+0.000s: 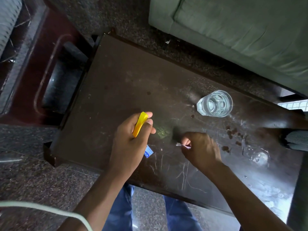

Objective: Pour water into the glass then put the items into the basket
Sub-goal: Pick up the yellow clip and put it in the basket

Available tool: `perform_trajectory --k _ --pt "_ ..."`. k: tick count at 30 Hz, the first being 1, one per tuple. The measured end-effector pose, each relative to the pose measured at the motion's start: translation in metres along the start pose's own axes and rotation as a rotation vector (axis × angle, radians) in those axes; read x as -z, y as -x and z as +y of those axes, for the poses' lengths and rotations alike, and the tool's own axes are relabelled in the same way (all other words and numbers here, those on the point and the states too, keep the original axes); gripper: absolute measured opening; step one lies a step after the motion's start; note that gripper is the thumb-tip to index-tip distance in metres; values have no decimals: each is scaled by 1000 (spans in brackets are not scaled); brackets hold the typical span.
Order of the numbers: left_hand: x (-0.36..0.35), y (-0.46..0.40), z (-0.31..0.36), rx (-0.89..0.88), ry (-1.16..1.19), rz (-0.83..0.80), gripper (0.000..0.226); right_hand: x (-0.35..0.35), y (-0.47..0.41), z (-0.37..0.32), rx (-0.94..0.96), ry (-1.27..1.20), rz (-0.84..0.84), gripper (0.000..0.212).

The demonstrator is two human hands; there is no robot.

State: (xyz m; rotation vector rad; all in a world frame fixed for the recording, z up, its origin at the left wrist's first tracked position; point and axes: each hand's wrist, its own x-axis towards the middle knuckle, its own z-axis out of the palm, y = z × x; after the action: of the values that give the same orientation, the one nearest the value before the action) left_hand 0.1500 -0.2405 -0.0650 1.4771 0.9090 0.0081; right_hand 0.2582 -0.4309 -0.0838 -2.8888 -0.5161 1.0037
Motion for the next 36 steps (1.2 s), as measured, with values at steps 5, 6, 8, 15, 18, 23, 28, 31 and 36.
perform_trajectory --k 5,6,8,15,18,23,28,31,36 --pt "8 -5 0 39 45 39 39 29 -24 -32 103 -269 32 18" --pt "11 -7 0 53 78 52 36 34 -31 -42 115 -334 33 18" --pt "19 -10 1 75 148 77 28 44 -43 -62 129 -468 25 18" --pt "78 -27 14 -21 84 192 37 71 -76 -154 211 -797 -82 9" --pt "115 -42 25 -78 39 271 31 81 -90 -201 277 -848 -100 20" --pt "179 -70 48 -171 -71 417 27 102 -108 -284 436 -763 -53 35" --pt "227 -93 62 -241 -59 526 27 125 -119 -360 621 -636 126 30" --pt "247 -103 61 -273 -117 570 32 136 -126 -396 698 -566 198 22" --pt "265 -113 61 -332 -173 659 36 143 -139 -441 834 -378 277 15"
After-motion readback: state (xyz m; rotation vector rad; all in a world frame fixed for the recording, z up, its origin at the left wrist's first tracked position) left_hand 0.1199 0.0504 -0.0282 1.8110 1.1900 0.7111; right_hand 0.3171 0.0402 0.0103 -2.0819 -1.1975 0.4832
